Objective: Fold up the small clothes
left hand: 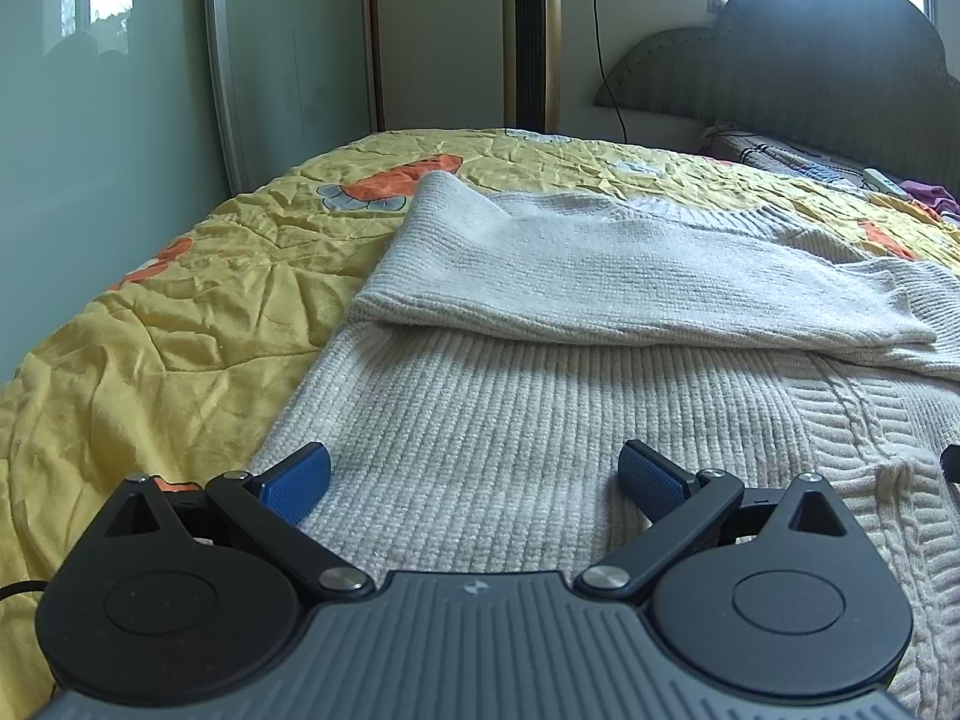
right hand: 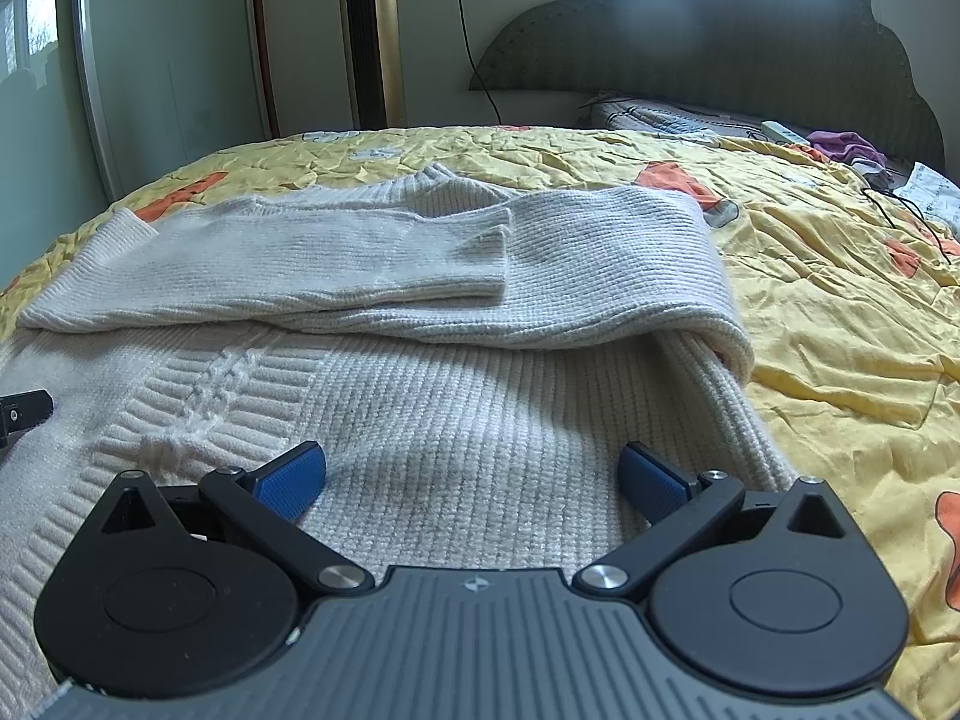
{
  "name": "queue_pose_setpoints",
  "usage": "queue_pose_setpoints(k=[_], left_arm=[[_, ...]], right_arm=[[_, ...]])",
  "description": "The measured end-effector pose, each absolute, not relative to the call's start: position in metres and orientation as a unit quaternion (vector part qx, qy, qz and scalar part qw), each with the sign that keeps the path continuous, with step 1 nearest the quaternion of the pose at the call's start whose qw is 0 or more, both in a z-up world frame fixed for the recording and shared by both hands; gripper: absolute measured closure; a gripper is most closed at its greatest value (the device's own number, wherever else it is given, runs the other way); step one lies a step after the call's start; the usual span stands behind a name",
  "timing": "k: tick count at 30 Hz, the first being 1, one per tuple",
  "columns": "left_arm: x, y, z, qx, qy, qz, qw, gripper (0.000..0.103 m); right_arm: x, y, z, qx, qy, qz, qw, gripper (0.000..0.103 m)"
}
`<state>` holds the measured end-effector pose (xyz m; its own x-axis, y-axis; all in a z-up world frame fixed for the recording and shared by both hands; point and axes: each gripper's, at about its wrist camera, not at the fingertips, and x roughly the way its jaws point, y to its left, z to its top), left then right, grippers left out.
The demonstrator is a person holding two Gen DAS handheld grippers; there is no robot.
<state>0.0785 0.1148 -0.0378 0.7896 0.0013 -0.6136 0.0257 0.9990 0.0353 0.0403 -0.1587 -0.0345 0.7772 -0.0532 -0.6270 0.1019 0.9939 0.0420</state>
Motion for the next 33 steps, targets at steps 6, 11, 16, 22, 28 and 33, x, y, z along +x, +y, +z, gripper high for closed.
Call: queue_pose_setpoints(k=[6,11,16,22,28,33], left_arm=[[0.078,0.112,-0.038,0.025,0.326,-0.004,0.945,0.000],[0.077,0.111,-0.038,0.030,0.327,-0.005,0.944,0.000],[0.076,0.105,-0.037,0.048,0.328,0.000,0.943,0.000],[0.076,0.106,-0.036,0.049,0.329,0.004,0.943,0.000],[0.066,0.108,-0.032,0.036,0.334,0.009,0.942,0.000],[0.050,0.105,-0.027,0.040,0.339,-0.003,0.940,0.000]], right_arm=[[0.040,-0.158,-0.035,0.036,0.332,-0.039,0.942,0.000],[0.041,-0.155,-0.035,0.022,0.337,-0.041,0.940,0.000],[0.033,-0.157,-0.029,0.029,0.344,-0.036,0.938,0.001],[0.002,-0.156,-0.018,0.046,0.340,-0.016,0.939,0.000],[-0.017,-0.155,-0.014,0.045,0.345,-0.016,0.937,0.000],[-0.030,-0.159,-0.012,0.053,0.342,-0.021,0.938,0.000]])
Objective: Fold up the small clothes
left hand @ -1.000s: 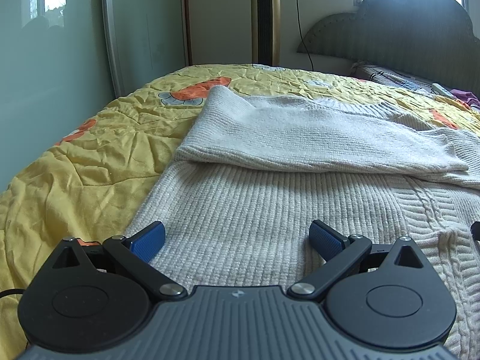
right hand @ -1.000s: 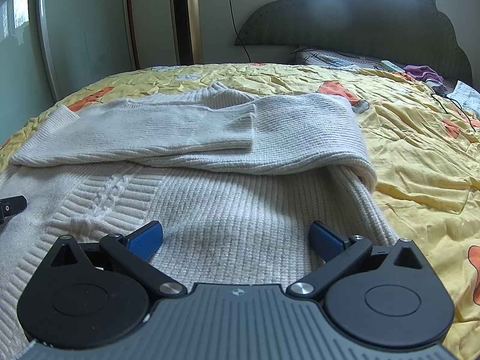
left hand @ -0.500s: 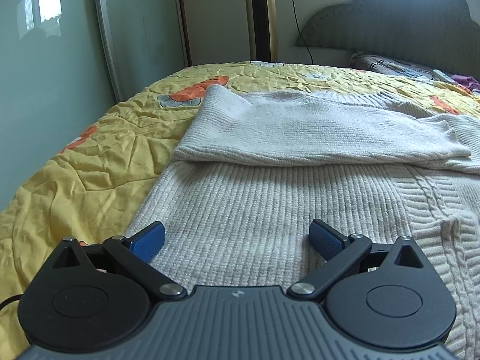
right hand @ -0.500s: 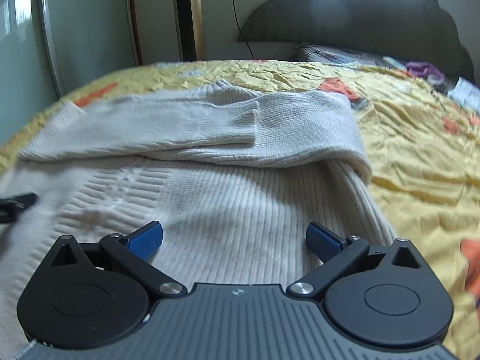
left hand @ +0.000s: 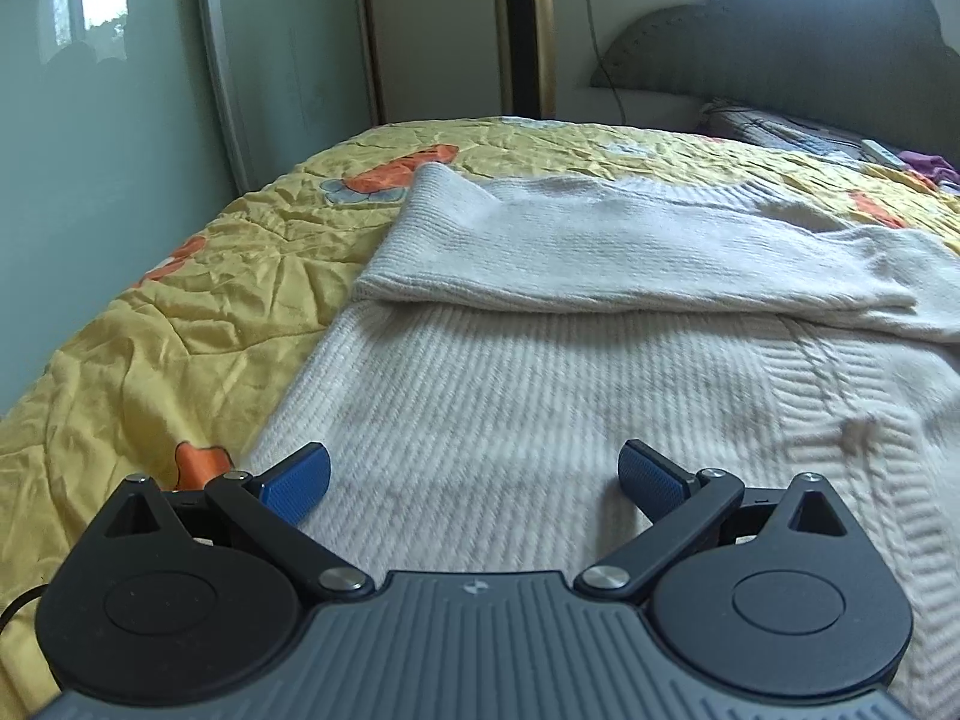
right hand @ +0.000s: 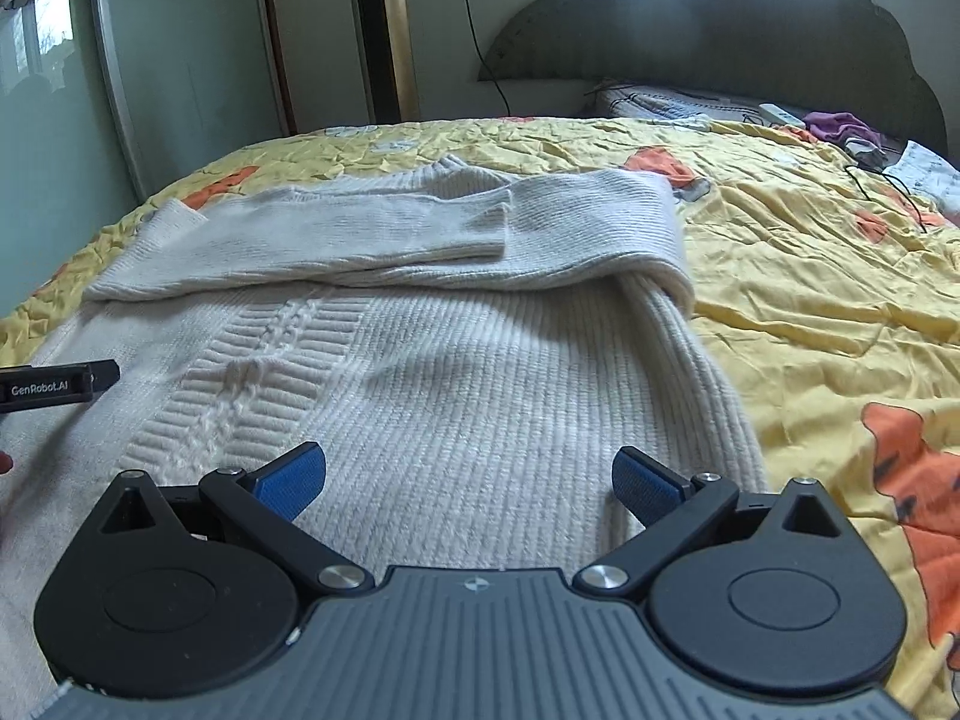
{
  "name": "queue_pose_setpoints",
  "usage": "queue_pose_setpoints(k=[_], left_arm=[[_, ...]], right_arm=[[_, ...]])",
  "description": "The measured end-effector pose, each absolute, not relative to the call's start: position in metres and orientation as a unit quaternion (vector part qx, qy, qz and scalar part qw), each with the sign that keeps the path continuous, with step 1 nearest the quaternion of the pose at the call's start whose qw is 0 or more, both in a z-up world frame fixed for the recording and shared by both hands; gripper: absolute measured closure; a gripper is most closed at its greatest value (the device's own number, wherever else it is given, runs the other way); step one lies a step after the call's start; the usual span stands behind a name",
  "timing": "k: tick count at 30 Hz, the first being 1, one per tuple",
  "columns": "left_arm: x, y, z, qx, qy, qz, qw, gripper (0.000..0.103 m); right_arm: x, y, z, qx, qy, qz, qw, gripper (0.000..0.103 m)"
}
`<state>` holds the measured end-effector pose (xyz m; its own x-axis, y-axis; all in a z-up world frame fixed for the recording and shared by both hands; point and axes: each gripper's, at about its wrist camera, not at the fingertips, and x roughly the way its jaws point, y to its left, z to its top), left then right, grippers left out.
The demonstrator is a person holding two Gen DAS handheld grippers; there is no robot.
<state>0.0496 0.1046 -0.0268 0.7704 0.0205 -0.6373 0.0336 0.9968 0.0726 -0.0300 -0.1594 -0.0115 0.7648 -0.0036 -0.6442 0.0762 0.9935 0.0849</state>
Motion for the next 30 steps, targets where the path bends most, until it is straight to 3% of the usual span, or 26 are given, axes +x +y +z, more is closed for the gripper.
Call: queue_pose_setpoints(k=[14,25,30], left_arm=[[-0.022,0.123,-0.001,0.042,0.315,-0.071,0.946,0.000],[-0.058,0.202,0.005,-0.058,0.323,-0.078,0.942,0.000],[-0.066,0.228,-0.001,-0.056,0.338,-0.096,0.935,0.000]], right_arm=[[-0.065,-0.162,-0.003,0.054,0.331,0.008,0.942,0.000],[-0.095,-0.145,0.006,-0.020,0.310,0.037,0.950,0.000],[-0.106,-0.161,0.008,0.011,0.313,0.039,0.949,0.000]])
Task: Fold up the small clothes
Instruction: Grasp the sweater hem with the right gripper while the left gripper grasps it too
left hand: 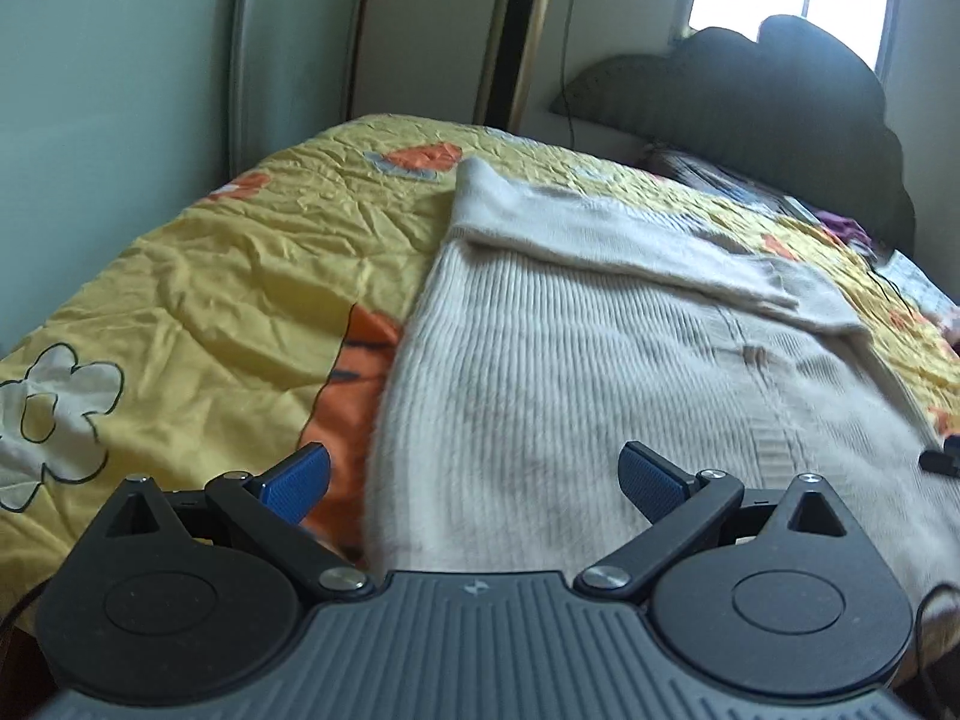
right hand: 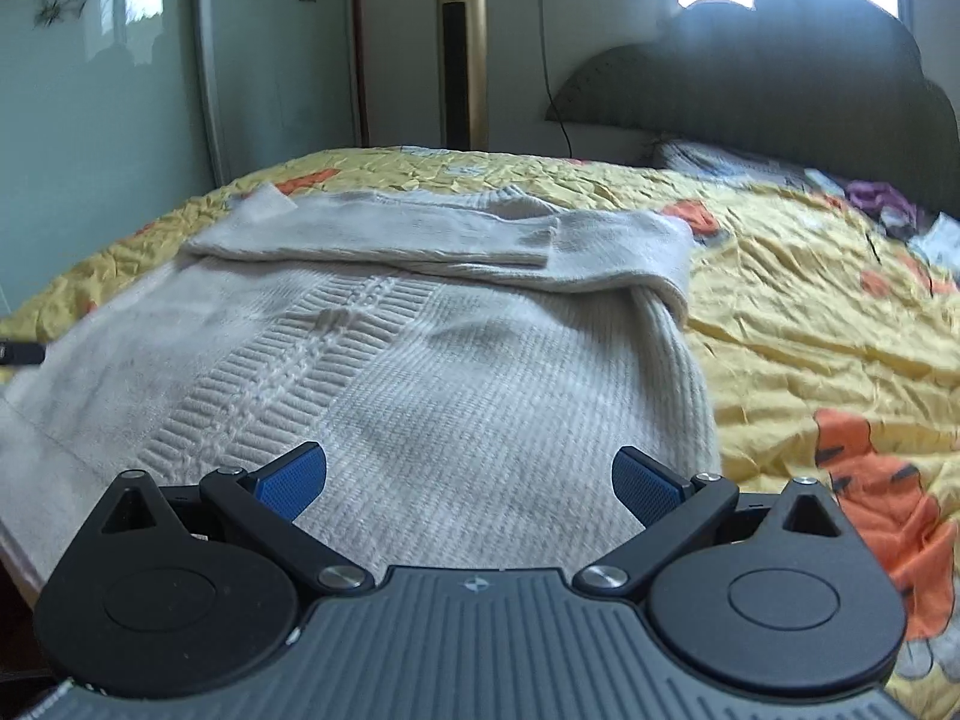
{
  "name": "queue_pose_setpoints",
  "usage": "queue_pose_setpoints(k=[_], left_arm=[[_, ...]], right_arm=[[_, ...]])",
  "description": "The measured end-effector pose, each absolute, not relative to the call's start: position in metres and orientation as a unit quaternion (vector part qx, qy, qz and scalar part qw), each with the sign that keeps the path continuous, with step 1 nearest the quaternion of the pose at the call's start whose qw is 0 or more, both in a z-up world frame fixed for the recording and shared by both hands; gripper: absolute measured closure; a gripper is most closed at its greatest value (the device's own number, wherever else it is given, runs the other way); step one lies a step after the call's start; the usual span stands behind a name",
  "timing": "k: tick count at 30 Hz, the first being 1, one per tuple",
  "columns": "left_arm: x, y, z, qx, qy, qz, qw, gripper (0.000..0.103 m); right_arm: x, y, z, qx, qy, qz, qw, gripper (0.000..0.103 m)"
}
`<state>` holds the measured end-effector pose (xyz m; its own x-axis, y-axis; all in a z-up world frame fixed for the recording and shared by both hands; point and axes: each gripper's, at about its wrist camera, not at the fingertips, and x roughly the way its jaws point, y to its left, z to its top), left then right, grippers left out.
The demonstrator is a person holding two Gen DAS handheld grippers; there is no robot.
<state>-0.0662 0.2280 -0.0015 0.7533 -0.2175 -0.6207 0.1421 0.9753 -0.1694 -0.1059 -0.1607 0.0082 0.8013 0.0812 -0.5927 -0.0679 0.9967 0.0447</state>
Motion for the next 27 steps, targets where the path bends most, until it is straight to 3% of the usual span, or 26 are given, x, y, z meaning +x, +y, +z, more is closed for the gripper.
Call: queue_pose_setpoints(k=[14,17,22,27], left_arm=[[-0.065,0.259,-0.016,-0.152,0.386,-0.171,0.894,0.001],[-0.066,0.258,-0.020,-0.158,0.389,-0.179,0.890,0.001],[-0.066,0.261,-0.022,-0.166,0.396,-0.200,0.881,0.001],[-0.062,0.276,-0.028,-0.239,0.401,-0.256,0.846,0.001]], right_arm=[[-0.136,-0.242,0.000,0.170,0.332,0.002,0.928,0.005],[-0.142,-0.254,-0.005,0.197,0.337,0.008,0.920,0.012],[-0.146,-0.260,-0.016,0.228,0.367,0.033,0.901,0.033],[-0.157,-0.260,-0.021,0.271,0.379,0.087,0.880,0.036]])
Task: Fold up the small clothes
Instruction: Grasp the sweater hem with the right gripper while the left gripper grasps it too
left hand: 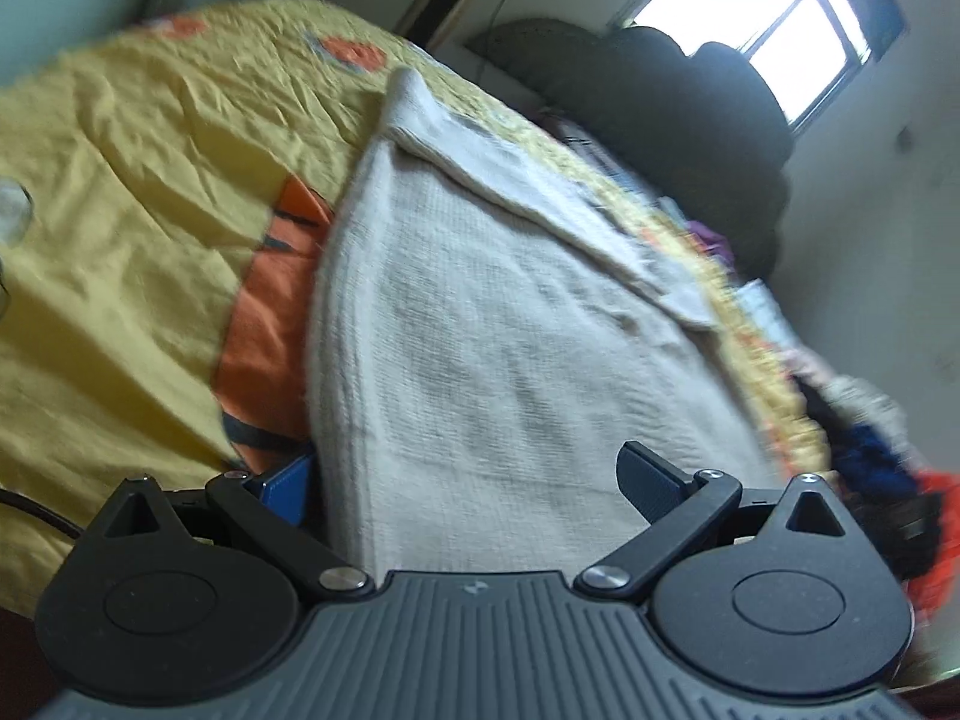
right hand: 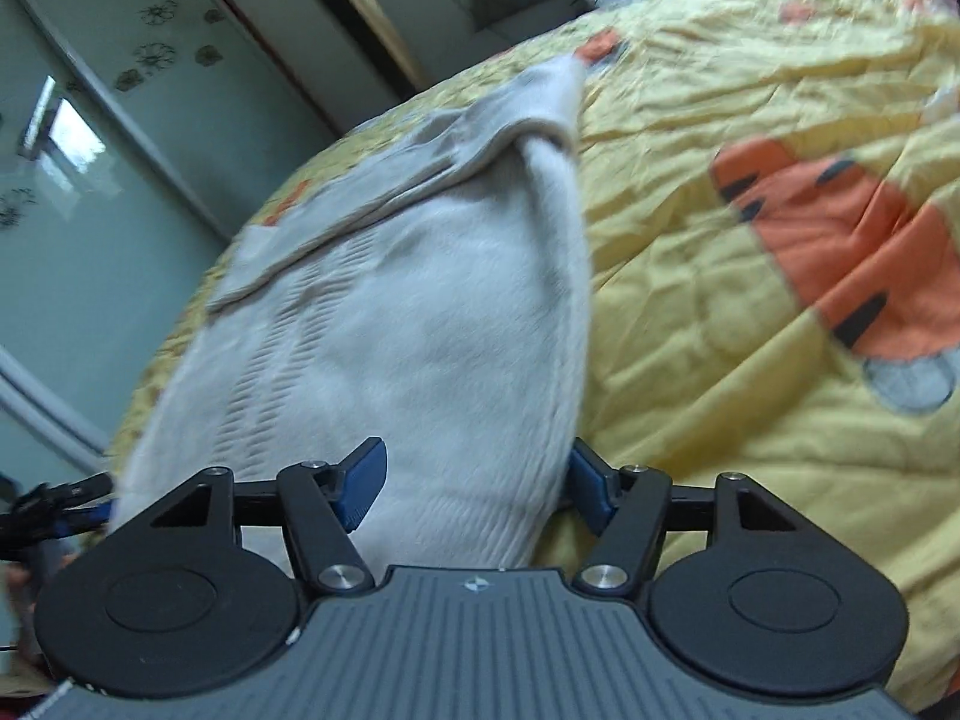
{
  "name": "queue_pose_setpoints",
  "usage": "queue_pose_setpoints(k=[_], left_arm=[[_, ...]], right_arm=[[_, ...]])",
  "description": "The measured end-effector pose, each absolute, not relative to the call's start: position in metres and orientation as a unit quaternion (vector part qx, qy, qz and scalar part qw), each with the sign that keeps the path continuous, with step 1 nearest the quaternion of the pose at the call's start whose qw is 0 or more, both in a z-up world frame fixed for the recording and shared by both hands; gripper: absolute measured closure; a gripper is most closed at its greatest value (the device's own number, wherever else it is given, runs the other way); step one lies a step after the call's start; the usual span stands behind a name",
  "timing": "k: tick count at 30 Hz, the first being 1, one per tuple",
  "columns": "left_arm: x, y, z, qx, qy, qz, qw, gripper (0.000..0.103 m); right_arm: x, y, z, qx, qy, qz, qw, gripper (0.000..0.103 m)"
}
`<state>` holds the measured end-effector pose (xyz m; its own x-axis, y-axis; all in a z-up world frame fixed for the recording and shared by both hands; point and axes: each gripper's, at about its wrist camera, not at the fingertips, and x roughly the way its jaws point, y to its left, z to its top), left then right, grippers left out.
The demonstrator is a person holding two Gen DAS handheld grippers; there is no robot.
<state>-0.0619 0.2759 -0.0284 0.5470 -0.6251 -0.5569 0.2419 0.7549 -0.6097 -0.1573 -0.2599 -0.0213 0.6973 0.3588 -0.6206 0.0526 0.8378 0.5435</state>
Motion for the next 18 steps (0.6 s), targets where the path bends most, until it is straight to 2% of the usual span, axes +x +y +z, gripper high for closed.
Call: queue_pose_setpoints(k=[5,9,10,11,12,13,14,15,16,17,18], left_arm=[[-0.057,0.275,-0.036,-0.287,0.399,-0.292,0.820,0.001],[-0.055,0.263,-0.038,-0.290,0.401,-0.309,0.813,0.003],[-0.055,0.260,-0.038,-0.284,0.402,-0.307,0.815,0.010],[-0.054,0.257,-0.038,-0.277,0.406,-0.305,0.816,0.024],[-0.052,0.254,-0.038,-0.272,0.411,-0.302,0.816,0.032],[-0.052,0.253,-0.040,-0.268,0.417,-0.297,0.816,0.048],[-0.051,0.254,-0.041,-0.268,0.423,-0.295,0.814,0.061],[-0.050,0.255,-0.043,-0.270,0.428,-0.292,0.812,0.065],[-0.050,0.256,-0.045,-0.273,0.433,-0.289,0.809,0.076],[-0.050,0.257,-0.047,-0.275,0.438,-0.287,0.806,0.086],[-0.050,0.257,-0.047,-0.274,0.441,-0.283,0.807,0.089]], right_arm=[[-0.164,-0.260,-0.033,0.362,0.378,0.164,0.836,0.041],[-0.156,-0.235,-0.038,0.364,0.389,0.204,0.821,0.044],[-0.152,-0.228,-0.037,0.358,0.392,0.210,0.821,0.047],[-0.149,-0.221,-0.037,0.352,0.394,0.213,0.822,0.049],[-0.146,-0.216,-0.036,0.347,0.396,0.213,0.823,0.055],[-0.144,-0.212,-0.036,0.342,0.399,0.211,0.824,0.063],[-0.142,-0.209,-0.036,0.335,0.403,0.205,0.827,0.068],[-0.140,-0.207,-0.035,0.326,0.407,0.199,0.830,0.078],[-0.140,-0.205,-0.034,0.316,0.410,0.192,0.834,0.084],[-0.141,-0.204,-0.033,0.309,0.411,0.190,0.836,0.085],[-0.142,-0.204,-0.032,0.306,0.410,0.191,0.838,0.086]])
